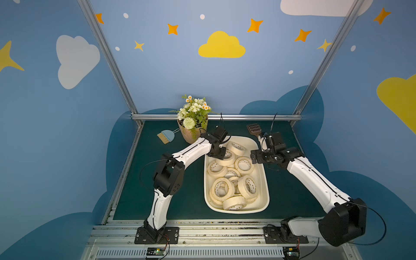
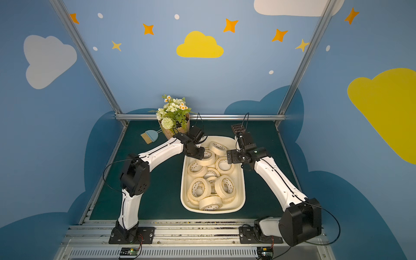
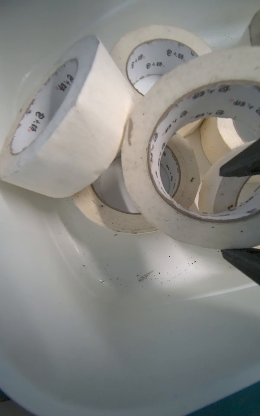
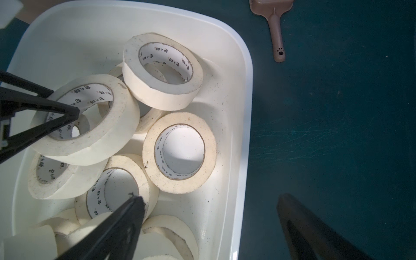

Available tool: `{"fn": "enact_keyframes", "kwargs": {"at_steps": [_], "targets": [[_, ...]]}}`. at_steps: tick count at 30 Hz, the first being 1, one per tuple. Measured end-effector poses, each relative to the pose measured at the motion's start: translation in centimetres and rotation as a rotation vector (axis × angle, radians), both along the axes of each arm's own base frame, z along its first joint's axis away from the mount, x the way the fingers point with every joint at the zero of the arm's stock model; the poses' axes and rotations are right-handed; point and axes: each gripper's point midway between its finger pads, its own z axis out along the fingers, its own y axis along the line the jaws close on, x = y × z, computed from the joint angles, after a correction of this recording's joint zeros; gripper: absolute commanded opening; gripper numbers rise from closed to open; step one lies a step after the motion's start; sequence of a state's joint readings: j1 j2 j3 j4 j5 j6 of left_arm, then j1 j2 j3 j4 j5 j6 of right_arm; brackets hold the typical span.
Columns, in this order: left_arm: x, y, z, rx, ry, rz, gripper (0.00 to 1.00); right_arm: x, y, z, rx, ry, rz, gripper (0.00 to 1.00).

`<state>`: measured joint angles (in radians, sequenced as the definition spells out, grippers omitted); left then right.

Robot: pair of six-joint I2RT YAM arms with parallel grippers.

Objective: Take out the art tape in the storage box
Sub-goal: Pick up the art tape from the storage box.

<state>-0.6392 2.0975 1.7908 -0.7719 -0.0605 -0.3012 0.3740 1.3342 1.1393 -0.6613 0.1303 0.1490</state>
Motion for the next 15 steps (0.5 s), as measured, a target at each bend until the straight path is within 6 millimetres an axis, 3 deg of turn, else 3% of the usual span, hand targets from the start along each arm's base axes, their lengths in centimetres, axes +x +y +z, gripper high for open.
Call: {"fn": "enact_keyframes", "kwargs": {"at_steps": [9,15], "targets": [[0.0,0.2,0.0,0.021,-0.009,-0.009,0.04,0.0,-0.8,-0.3,-0.027,-0.001,-0.021,0.98],[-0.7,0.3,0.7,0.053,-0.015,-0.024,0.04,0.0,-1.1,-0.6,-0.049,0.002,-0.022,0.98]]}}
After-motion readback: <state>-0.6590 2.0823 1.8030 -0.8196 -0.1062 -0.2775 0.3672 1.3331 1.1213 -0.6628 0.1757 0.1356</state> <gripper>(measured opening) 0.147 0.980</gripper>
